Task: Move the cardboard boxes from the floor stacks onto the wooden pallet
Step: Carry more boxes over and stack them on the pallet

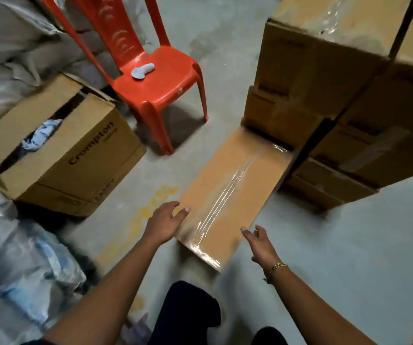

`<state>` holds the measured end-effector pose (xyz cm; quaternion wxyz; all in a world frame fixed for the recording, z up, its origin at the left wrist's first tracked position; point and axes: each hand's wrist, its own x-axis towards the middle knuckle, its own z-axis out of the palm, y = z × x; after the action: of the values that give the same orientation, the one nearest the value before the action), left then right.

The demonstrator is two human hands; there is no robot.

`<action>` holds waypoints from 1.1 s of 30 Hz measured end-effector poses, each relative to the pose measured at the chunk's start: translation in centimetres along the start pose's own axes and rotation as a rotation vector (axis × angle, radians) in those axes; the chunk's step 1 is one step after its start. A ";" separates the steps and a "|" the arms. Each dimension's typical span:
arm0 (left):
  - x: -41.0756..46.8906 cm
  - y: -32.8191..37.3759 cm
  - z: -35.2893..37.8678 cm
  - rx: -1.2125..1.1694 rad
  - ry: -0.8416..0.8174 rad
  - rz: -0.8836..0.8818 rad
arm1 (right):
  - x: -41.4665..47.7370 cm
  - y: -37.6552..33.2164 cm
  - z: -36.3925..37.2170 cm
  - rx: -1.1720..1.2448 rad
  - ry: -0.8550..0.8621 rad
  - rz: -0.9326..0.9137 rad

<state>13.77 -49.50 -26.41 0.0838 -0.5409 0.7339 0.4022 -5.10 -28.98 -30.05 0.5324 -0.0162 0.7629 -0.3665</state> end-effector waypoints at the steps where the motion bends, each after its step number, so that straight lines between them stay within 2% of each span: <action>1: 2.3 -1.3 1.0 0.031 0.007 0.001 | 1.9 1.1 0.7 0.047 0.047 0.001; 5: 10.8 -5.0 4.8 0.071 -0.011 -0.029 | 8.4 5.3 3.1 0.153 0.160 0.056; 10: 15.9 -8.9 8.5 -0.126 -0.039 -0.034 | 12.3 8.9 6.0 0.263 0.074 0.103; 14: 15.9 -10.1 8.6 -0.215 0.015 0.044 | 12.1 9.2 7.6 0.329 0.058 0.026; 22: 4.8 -6.4 3.7 -0.225 0.033 0.082 | -0.7 7.3 4.9 0.300 0.043 0.041; 33: -21.4 5.5 -1.5 -0.274 -0.005 0.120 | -27.1 7.4 -5.0 0.326 0.140 -0.054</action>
<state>18.12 -34.45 -10.72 -0.0130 -0.5013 0.7030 0.5042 5.18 -9.57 -11.81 0.4635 0.0755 0.7279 -0.4996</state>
